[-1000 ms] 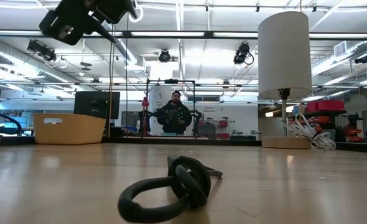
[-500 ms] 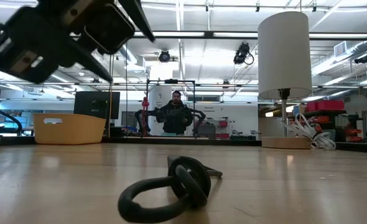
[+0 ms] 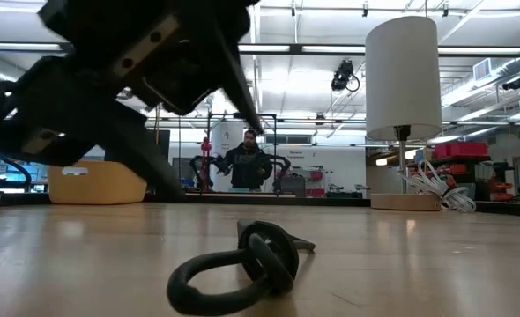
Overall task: Pick & Place USB Port
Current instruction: Put the black charger cable into the yellow bin
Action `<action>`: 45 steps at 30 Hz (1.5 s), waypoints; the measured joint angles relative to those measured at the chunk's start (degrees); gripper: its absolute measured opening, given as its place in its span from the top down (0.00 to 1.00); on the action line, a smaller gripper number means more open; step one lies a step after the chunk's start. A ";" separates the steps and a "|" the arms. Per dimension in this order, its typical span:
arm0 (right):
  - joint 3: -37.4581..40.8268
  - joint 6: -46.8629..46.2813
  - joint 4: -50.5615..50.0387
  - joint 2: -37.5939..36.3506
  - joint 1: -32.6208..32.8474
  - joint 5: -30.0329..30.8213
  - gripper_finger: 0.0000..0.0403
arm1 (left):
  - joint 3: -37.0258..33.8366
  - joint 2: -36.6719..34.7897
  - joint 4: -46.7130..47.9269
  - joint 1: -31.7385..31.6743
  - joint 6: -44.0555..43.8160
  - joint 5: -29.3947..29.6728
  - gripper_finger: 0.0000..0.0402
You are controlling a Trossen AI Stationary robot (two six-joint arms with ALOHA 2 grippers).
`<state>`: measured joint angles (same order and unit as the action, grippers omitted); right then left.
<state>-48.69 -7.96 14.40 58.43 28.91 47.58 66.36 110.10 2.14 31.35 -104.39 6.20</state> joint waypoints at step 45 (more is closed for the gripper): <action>0.00 -0.64 -1.76 0.00 0.00 -0.01 0.79 | 9.32 2.41 11.90 -3.60 15.10 -1.83 0.96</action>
<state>-48.69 -8.60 12.64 58.43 28.91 47.57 75.68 112.50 14.03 27.75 -89.28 4.37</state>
